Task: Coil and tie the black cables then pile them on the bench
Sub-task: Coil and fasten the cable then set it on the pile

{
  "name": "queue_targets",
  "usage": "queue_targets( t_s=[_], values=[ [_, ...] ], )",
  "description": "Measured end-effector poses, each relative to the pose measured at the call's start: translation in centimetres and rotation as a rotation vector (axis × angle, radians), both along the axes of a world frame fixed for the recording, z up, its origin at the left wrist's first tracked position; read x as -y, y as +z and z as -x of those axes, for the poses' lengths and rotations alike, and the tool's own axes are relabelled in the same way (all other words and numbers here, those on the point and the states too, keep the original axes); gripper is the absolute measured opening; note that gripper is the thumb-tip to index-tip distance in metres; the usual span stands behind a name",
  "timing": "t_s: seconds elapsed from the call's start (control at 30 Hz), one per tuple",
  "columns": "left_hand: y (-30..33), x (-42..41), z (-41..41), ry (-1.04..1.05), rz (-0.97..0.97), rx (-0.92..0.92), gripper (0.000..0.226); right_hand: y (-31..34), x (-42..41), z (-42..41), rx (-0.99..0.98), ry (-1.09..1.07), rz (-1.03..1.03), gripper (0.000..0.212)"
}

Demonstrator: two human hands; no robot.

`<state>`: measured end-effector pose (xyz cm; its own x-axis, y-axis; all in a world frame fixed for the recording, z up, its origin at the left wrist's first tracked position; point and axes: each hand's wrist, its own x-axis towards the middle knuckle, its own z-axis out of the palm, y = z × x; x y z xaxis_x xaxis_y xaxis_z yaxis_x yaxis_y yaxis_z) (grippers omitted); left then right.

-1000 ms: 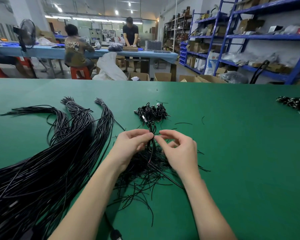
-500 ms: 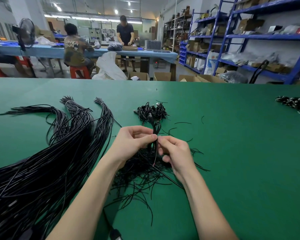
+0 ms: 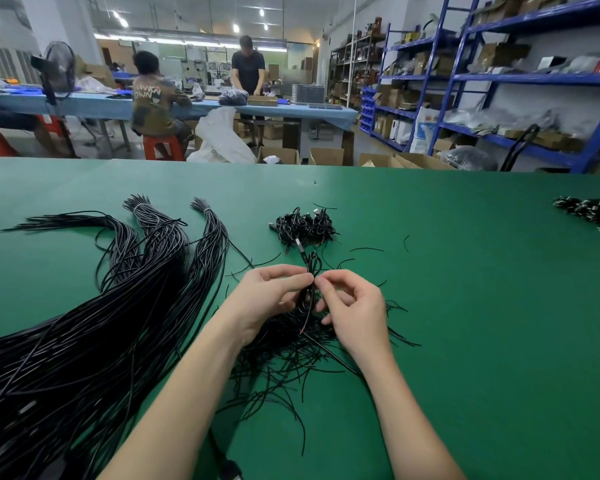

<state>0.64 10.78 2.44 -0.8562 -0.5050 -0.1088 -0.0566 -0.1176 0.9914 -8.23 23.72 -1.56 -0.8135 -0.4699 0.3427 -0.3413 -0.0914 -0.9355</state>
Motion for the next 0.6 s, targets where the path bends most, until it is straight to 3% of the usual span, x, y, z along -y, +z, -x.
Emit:
queue_targets(
  t_s=[0.23, 0.37, 0.47, 0.6],
  values=[
    [0.33, 0.13, -0.15, 0.089, 0.304, -0.005, 0.006, -0.01, -0.39, 0.26, -0.311, -0.023, -0.218, 0.008],
    [0.38, 0.20, -0.30, 0.068, 0.488, -0.021, 0.012, -0.15, -0.24, 0.27, -0.049, 0.074, -0.074, 0.019],
    [0.41, 0.21, -0.46, 0.040, 0.420, -0.024, 0.012, 0.00, -0.30, 0.58, 0.087, 0.147, -0.028, 0.014],
    [0.36, 0.34, -0.54, 0.049, 0.290, 0.023, 0.007, -0.26, -0.08, 0.53, 0.059, 0.120, -0.072, 0.012]
  ],
)
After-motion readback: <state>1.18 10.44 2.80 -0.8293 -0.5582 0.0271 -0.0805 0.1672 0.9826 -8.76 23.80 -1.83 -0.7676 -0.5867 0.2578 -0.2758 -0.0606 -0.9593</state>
